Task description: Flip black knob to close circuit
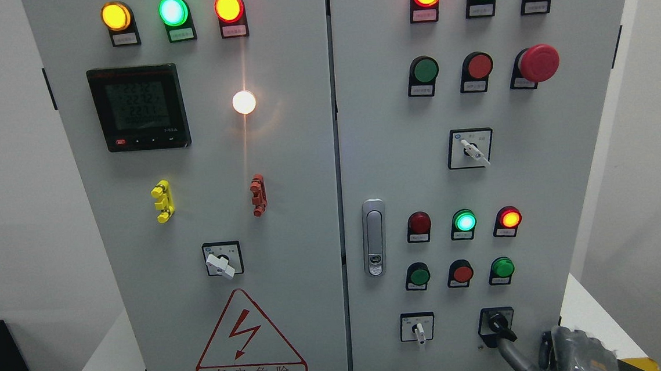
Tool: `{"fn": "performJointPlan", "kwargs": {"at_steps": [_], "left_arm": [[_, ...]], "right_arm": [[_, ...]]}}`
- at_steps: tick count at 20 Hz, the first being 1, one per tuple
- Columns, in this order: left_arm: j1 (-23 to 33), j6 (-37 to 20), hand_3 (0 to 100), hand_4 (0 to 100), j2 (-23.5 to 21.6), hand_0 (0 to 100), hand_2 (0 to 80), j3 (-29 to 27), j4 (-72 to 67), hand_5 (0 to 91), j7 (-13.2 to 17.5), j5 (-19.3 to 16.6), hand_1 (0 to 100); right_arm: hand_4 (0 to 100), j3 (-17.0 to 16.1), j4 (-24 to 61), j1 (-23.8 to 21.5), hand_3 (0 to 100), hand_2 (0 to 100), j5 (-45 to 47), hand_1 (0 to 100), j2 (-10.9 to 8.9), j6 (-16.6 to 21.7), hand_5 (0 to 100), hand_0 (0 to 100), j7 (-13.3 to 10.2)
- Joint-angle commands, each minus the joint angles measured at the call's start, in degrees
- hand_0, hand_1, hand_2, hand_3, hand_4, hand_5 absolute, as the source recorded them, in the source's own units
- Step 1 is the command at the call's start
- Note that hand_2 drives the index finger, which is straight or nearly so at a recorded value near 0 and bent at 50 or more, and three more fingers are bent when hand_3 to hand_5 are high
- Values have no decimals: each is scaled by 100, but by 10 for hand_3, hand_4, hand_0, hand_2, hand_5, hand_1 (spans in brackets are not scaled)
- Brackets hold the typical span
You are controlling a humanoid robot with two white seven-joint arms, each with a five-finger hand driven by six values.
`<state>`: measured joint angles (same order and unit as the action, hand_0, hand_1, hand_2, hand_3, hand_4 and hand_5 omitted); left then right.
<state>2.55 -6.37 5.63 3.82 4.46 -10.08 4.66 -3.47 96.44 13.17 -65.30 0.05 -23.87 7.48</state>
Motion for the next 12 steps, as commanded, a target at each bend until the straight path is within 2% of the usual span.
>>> {"fn": "performJointPlan", "kwargs": {"at_steps": [1,12], "left_arm": [[0,-4,0,0,0,120,0,-4,-6,0,6,0,556],[0,-4,0,0,0,120,0,-4,2,0,6,0,556]], "right_arm": [[961,-4,59,1,1000,873,44,0,-49,14,974,0,-18],[958,179,59,-140,1000,872,158,0,-67,40,973,0,-89]]}}
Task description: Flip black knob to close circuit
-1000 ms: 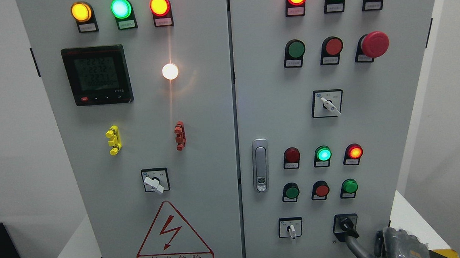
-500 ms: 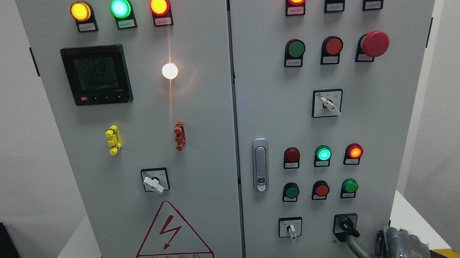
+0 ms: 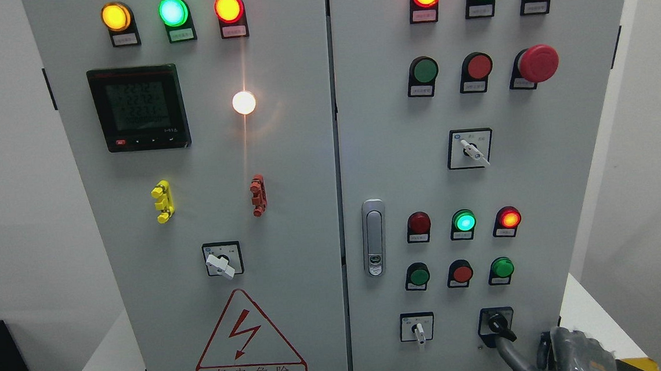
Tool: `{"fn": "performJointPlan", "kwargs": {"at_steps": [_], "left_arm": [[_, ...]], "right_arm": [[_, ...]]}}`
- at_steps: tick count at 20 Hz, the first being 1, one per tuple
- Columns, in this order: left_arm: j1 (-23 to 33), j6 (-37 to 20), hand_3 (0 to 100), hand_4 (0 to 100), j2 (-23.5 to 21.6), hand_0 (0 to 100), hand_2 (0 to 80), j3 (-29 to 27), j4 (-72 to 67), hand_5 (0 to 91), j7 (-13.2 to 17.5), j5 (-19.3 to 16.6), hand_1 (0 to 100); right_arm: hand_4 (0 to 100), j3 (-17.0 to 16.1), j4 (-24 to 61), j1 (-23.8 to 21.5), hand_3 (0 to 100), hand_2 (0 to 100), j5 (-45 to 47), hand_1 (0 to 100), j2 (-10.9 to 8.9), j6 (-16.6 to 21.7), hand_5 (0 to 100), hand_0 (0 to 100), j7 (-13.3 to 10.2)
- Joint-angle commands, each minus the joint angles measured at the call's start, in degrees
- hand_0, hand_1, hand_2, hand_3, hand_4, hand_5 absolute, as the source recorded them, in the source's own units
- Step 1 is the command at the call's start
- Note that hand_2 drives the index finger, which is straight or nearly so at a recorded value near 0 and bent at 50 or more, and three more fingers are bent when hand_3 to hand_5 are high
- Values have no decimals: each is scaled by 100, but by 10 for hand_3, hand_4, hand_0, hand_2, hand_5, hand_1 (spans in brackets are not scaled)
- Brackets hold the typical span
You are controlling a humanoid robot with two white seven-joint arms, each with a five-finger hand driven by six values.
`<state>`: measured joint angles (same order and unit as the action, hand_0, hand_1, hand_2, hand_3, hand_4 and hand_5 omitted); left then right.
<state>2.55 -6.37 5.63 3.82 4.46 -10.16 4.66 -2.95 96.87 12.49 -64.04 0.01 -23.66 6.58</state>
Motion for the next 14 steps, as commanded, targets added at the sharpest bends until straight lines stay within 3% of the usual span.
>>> {"fn": "performJointPlan", "kwargs": {"at_steps": [1,9,14], "left_arm": [[0,-4,0,0,0,120,0,-5,2,0,14,0,556],[0,-4,0,0,0,120,0,-5,2,0,14,0,556],[0,-4,0,0,0,120,0,-4,2,0,14,0,556]], "right_arm": [[957,215,16,-72,1000,873,23,0,-88,19,973,0,1],[955,585,-1,-186,1000,870,23,0,-194,28,973,0,-7],[955,612,253,-317,1000,865,23,0,-194,151,973,0,-139]]}}
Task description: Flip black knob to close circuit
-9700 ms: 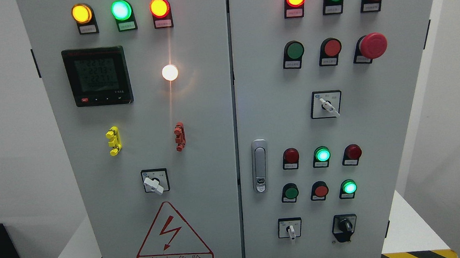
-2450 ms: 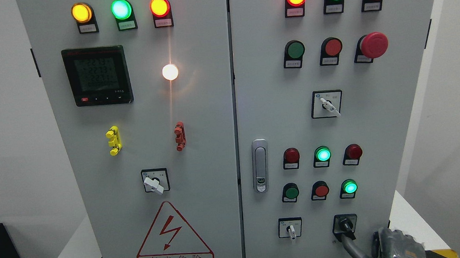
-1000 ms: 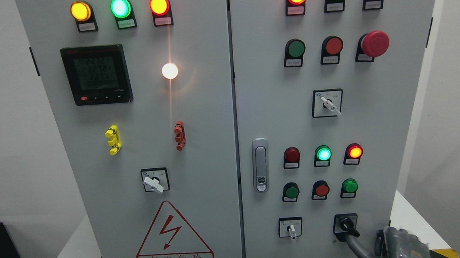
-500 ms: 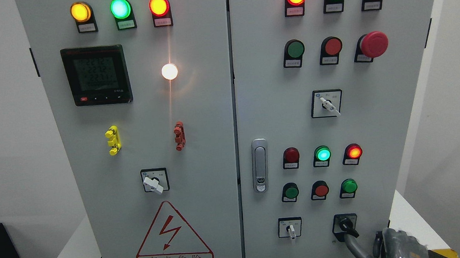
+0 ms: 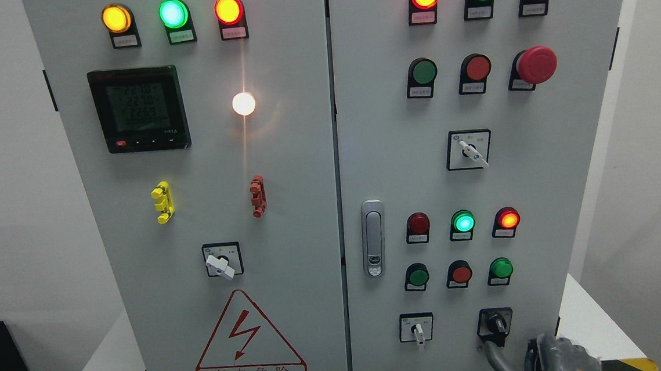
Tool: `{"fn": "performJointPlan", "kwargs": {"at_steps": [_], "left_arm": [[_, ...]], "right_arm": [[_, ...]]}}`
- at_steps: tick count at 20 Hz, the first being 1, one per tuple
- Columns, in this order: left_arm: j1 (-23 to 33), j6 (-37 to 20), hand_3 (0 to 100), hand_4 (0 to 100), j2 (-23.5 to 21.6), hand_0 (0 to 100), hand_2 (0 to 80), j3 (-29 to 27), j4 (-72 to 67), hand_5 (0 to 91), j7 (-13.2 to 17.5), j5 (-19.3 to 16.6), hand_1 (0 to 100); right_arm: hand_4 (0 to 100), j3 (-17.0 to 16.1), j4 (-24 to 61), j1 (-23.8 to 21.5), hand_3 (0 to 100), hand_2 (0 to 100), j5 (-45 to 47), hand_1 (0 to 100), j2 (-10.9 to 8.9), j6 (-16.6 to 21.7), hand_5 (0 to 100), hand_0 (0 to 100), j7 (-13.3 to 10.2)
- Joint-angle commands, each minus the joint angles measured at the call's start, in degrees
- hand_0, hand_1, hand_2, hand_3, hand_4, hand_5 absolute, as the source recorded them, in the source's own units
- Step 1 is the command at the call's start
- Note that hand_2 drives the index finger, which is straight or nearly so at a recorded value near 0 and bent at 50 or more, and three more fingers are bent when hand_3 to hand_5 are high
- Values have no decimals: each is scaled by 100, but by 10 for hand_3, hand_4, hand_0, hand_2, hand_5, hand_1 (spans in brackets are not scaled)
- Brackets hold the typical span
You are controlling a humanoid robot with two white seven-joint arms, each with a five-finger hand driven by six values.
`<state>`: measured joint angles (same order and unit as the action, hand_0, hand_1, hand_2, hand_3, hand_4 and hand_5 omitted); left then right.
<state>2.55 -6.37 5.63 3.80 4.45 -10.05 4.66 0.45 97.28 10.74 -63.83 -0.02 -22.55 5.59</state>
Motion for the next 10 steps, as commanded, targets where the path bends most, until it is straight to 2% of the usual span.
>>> {"fn": "performJointPlan", "kwargs": {"at_steps": [1,6,8,10], "left_arm": [[0,-4,0,0,0,120,0,6,3,0,3,0,556],[0,-4,0,0,0,120,0,-2,-5,0,3,0,556],[0,-4,0,0,0,120,0,-2,-5,0,3,0,556],[0,-4,0,0,0,120,0,-2,-5,0,3,0,556]], "right_arm": [[955,263,334,-220,1000,862,3,0,-183,40,973,0,-49],[946,237,984,-747,1000,847,20,0,-52,75,965,0,-67],[939,237,1292,-1028,1000,828,273,0,63,93,958,0,-76],[900,245,1652,-1353,993,788,861,0,124,154,933,0,-277]]}}
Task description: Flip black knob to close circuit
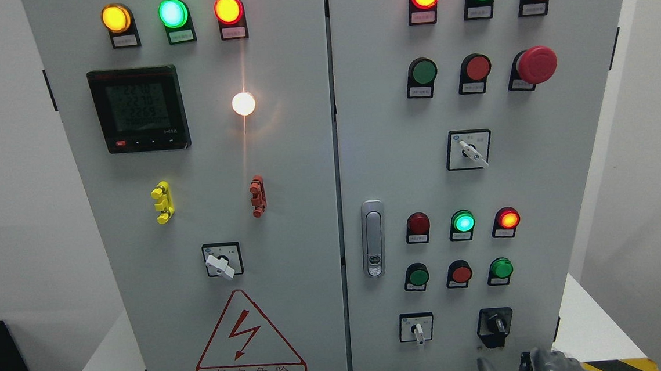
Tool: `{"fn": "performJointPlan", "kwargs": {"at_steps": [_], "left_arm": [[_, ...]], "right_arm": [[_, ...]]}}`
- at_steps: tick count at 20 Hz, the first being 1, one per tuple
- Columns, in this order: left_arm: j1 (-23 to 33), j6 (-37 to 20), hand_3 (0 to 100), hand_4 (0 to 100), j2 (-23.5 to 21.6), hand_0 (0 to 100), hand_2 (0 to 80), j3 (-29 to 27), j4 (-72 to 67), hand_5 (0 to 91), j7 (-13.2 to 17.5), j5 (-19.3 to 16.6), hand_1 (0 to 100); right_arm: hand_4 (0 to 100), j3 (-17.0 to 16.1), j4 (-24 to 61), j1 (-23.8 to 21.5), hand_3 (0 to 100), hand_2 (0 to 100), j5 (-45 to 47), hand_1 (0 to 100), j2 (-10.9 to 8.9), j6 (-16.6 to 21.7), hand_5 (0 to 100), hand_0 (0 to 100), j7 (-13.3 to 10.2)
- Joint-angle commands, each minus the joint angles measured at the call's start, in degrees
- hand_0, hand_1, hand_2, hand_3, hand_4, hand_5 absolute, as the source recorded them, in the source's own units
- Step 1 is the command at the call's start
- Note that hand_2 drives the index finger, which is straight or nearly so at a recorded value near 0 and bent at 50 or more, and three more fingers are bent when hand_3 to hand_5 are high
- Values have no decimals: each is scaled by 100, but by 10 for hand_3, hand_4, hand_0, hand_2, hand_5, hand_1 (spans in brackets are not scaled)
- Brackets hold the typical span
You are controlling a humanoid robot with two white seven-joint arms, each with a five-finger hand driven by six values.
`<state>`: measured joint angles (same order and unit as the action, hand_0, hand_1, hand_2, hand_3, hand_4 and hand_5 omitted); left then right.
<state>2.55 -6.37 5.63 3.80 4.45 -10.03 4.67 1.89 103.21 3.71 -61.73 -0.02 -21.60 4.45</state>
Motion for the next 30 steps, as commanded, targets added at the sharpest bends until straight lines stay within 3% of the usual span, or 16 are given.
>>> {"fn": "performJointPlan", "kwargs": {"at_steps": [1,4,8,10,11,13,14,16,19,22,30], "left_arm": [[0,-4,0,0,0,120,0,6,4,0,1,-1,556],[0,-4,0,0,0,120,0,-2,4,0,1,-1,556],[0,-4,0,0,0,120,0,-2,4,0,1,-1,556],[0,-4,0,0,0,120,0,-2,-5,0,1,-1,556],[0,-4,0,0,0,120,0,-2,4,0,1,-1,556],[0,-4,0,0,0,120,0,-2,4,0,1,-1,556],[0,-4,0,0,0,120,0,-2,-5,0,1,-1,556],[0,-4,0,0,0,120,0,6,-5,0,1,-1,556],[0,-4,0,0,0,120,0,-2,4,0,1,-1,556],[0,-4,0,0,0,120,0,6,4,0,1,-1,556],[0,-4,0,0,0,120,0,-2,4,0,1,-1,556]], "right_arm": [[881,93,1157,-731,979,765,854,0,168,138,891,0,-216],[815,-30,1342,-1090,889,639,1722,0,396,847,737,0,-523],[731,-162,1351,-1618,767,502,2891,8,538,1246,659,0,-656],[584,-206,1360,-1733,570,387,3647,27,564,1272,574,0,-665],[554,-224,1412,-1838,546,365,4182,28,590,1368,551,0,-682],[351,-241,1448,-1979,362,239,5053,20,643,1658,382,0,-726],[335,-250,1439,-2067,340,219,5414,19,643,1833,352,0,-718],[152,-259,1430,-2199,191,108,6004,12,634,2124,142,0,-674],[32,-259,1421,-2270,81,9,6559,0,626,2257,0,0,-569],[0,-259,1386,-2270,0,0,6639,0,626,2379,0,0,-384],[0,-268,1255,-2331,0,0,6657,0,626,2651,0,0,-304]]}}
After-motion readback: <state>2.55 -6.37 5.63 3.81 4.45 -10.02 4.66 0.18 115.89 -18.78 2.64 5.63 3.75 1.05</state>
